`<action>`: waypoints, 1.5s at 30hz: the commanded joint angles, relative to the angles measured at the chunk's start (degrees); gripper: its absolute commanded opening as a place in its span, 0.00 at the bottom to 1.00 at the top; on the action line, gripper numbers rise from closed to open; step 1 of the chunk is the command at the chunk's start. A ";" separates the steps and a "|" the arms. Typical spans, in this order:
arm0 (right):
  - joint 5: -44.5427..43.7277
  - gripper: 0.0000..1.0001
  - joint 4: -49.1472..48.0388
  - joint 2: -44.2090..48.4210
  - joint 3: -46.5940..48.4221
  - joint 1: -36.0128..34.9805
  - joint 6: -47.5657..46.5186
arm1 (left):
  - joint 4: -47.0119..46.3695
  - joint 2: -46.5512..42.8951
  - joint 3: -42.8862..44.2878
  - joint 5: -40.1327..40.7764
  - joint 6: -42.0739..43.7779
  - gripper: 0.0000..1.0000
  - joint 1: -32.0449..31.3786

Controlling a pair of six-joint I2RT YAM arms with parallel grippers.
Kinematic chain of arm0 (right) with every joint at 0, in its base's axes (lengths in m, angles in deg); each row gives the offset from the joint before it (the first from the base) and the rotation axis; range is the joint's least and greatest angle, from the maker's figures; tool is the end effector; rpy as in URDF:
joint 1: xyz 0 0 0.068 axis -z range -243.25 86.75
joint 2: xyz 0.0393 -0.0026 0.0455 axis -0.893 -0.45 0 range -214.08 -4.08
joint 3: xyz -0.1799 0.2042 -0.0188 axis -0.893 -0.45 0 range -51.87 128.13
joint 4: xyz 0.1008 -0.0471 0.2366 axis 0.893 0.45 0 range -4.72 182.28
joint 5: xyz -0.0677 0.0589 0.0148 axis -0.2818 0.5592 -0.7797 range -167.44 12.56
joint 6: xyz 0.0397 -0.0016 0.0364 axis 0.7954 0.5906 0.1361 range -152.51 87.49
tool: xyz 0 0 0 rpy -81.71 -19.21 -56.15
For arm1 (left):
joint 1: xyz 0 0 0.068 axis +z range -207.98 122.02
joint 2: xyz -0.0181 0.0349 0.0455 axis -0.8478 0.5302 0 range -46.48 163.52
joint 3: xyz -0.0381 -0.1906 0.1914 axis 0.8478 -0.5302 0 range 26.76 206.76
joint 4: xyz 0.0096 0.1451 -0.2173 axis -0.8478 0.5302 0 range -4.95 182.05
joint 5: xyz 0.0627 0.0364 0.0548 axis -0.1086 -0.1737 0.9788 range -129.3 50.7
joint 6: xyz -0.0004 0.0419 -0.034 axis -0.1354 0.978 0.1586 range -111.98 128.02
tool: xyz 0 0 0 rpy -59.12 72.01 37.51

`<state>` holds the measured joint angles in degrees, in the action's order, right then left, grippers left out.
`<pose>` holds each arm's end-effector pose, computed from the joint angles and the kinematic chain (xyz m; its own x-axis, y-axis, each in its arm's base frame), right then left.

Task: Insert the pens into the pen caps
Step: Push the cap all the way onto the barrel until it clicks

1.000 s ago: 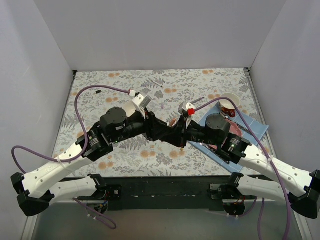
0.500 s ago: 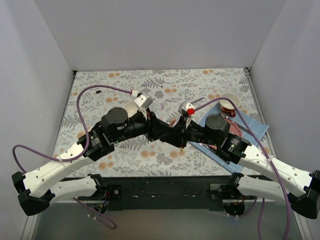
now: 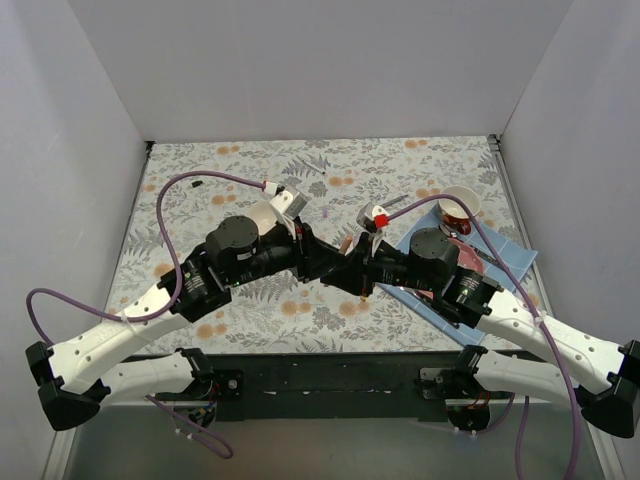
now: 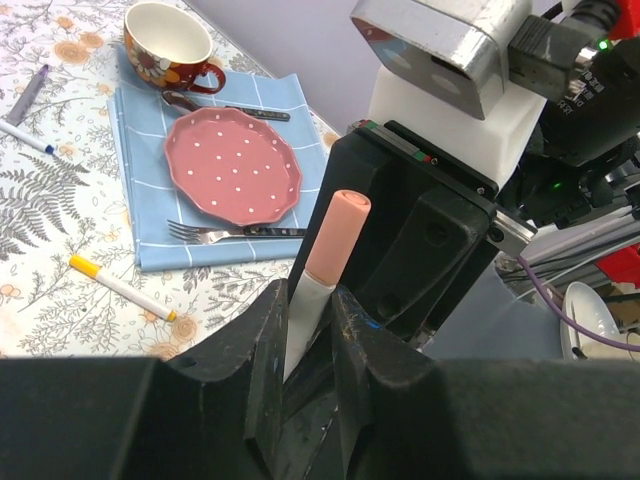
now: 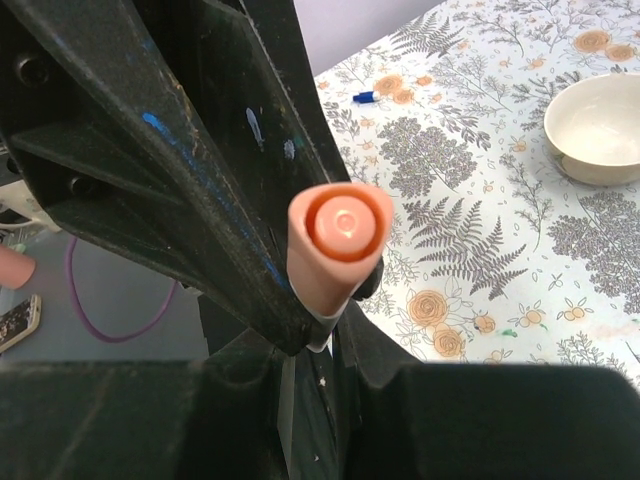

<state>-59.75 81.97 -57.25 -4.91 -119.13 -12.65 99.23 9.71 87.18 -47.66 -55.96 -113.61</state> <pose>0.1142 0.1879 0.3525 -0.3524 0.0568 -0.9341 -0.8923 0.2806 0.3537 0.1203 -0.1850 0.3919 -0.8493 -0.3331 -0.4095 0.3062 0.3211 -0.8962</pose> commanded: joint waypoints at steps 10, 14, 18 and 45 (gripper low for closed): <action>1.64 0.01 -3.54 2.28 0.76 -0.72 -0.96 | -2.31 3.49 -2.68 -1.04 -0.88 0.21 0.18; 1.55 0.01 -3.72 2.01 0.42 -0.72 -0.96 | -3.97 3.14 -3.64 -1.66 -0.88 0.00 0.18; -0.20 0.01 -4.60 3.06 -1.08 -0.64 0.09 | -5.38 1.74 -4.96 -0.17 -2.02 0.00 0.26; -7.06 0.01 -22.00 11.16 -16.02 -0.64 11.70 | -17.43 -7.76 -13.23 12.05 -11.33 0.00 0.18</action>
<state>-67.23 63.67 -46.50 -21.46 -119.70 -1.18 83.29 3.89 74.02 -40.73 -67.15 -114.14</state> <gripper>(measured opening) 0.221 0.100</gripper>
